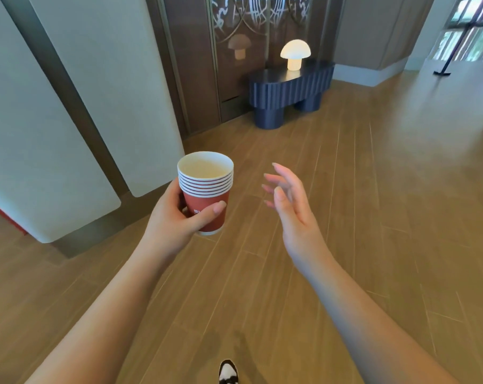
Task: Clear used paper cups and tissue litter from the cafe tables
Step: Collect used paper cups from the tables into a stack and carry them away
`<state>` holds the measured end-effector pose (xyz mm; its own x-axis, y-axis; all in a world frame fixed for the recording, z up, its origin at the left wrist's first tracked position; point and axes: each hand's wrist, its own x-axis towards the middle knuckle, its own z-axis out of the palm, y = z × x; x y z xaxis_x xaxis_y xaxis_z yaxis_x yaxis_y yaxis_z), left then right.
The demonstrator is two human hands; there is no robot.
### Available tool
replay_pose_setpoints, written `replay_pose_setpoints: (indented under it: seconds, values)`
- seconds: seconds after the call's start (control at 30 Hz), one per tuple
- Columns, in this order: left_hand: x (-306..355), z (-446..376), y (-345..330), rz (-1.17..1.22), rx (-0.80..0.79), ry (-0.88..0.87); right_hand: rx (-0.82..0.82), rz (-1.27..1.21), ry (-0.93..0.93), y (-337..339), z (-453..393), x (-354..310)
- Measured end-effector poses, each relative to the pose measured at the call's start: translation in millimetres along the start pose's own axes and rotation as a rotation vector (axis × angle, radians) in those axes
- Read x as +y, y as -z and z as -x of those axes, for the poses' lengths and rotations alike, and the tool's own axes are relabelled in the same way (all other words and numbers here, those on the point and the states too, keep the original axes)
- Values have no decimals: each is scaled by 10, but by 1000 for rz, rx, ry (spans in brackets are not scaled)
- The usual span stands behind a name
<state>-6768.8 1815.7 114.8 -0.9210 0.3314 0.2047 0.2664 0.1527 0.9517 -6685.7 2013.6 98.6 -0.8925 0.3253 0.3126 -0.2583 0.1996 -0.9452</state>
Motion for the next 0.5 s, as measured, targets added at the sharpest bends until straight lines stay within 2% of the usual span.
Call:
replay_pose_setpoints:
  seconds: [0.27, 0.5]
  values:
    - [-727, -1573, -113, 2, -51, 8, 5, 21, -10, -153, -1464, 712]
    - [-902, -2979, -448, 16, -172, 3, 100, 21, -40, 25, -2581, 1152]
